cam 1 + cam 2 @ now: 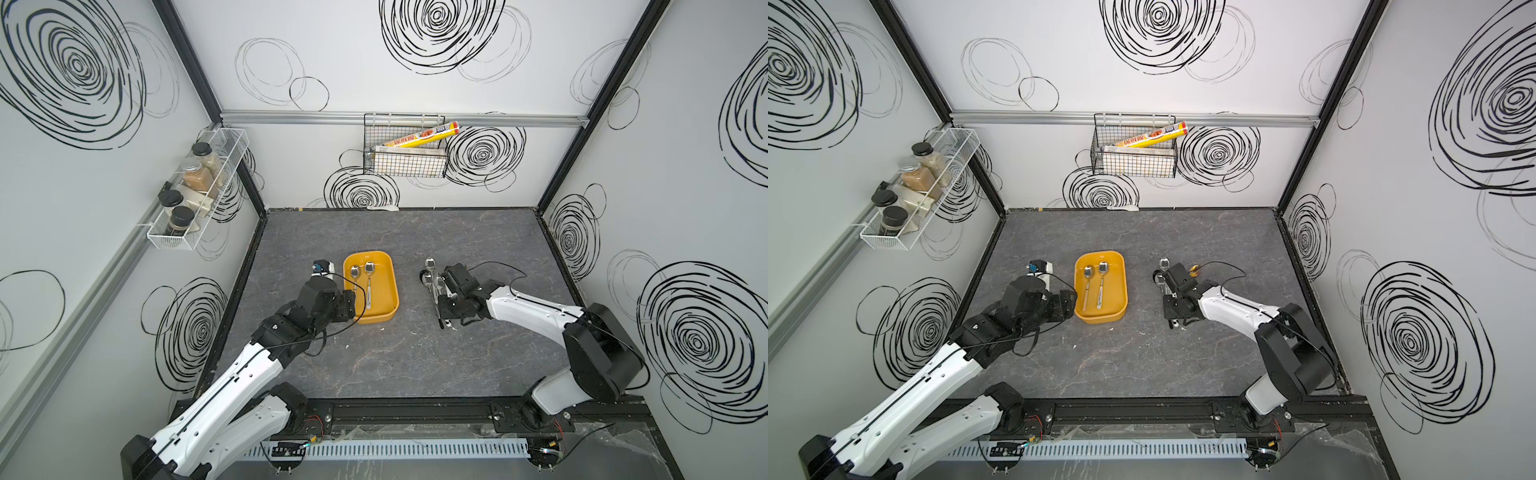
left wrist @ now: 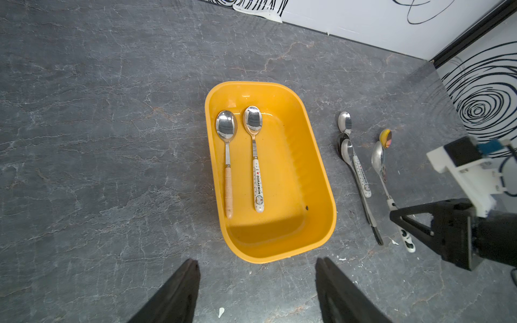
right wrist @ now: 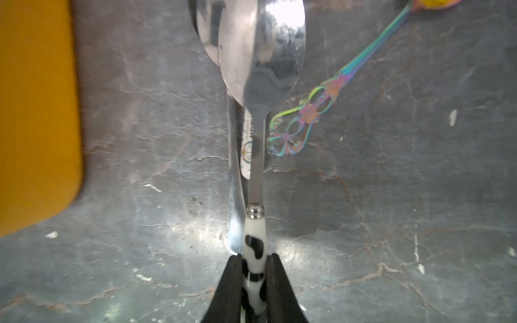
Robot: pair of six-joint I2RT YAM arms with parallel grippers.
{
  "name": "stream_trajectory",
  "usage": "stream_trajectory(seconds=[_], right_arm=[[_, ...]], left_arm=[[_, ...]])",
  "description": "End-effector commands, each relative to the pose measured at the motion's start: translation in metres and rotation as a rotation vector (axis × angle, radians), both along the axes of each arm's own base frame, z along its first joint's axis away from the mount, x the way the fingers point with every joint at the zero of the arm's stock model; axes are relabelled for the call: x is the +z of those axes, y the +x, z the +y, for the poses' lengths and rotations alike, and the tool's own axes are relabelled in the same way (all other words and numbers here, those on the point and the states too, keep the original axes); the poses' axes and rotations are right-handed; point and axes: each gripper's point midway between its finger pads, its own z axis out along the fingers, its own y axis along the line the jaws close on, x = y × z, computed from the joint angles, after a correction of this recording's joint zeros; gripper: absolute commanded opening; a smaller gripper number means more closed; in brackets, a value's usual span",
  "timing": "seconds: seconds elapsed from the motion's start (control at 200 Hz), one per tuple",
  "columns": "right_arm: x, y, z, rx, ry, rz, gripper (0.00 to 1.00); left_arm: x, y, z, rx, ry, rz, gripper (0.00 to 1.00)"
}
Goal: Put the spoon into the storage box
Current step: Pick up the spoon from the center of the board, then place the spoon in the storage box.
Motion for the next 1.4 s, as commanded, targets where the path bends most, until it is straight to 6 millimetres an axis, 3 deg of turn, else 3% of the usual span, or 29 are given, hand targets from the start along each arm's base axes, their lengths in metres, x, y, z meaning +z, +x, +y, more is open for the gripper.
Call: stream_trajectory(seconds=[0.0,0.145,0.28,0.375,0.581,0.721,0.811,0.831,1.076,1.397], right_arm=[[0.037,-0.003,0.016,0.013,0.117,-0.018,0.02],[0.073,-0.005,0.037,0.047,0.266,-0.038,0.02],[0.094,-0.002,0.062,0.085,0.370,-0.015,0.02],[0.102,0.007,0.081,0.098,0.401,-0.011,0.01],[0.108,0.023,0.145,0.161,0.395,0.001,0.01],[0.092,0.036,0.180,0.177,0.341,0.010,0.01],[0.066,0.044,0.188,0.167,0.272,0.034,0.02],[0.069,0.050,0.192,0.162,0.268,0.019,0.02],[0.020,0.069,0.194,0.117,0.110,0.035,0.02],[-0.015,0.073,0.195,0.090,0.045,0.058,0.04]], left_arm=[[0.008,0.004,-0.002,-0.010,-0.014,-0.045,0.72],[0.009,0.003,-0.002,-0.009,-0.016,-0.051,0.72],[0.009,0.003,-0.001,-0.006,-0.017,-0.051,0.72],[0.010,0.003,-0.001,-0.002,-0.018,-0.053,0.72],[0.011,0.003,0.002,0.009,-0.016,-0.060,0.71],[0.016,0.003,0.008,0.037,-0.018,-0.079,0.71],[0.019,0.002,0.011,0.050,-0.023,-0.092,0.71],[0.020,0.002,0.011,0.050,-0.024,-0.094,0.71],[0.019,0.003,0.012,0.056,-0.021,-0.091,0.71],[0.018,0.004,0.013,0.059,-0.021,-0.086,0.71]])
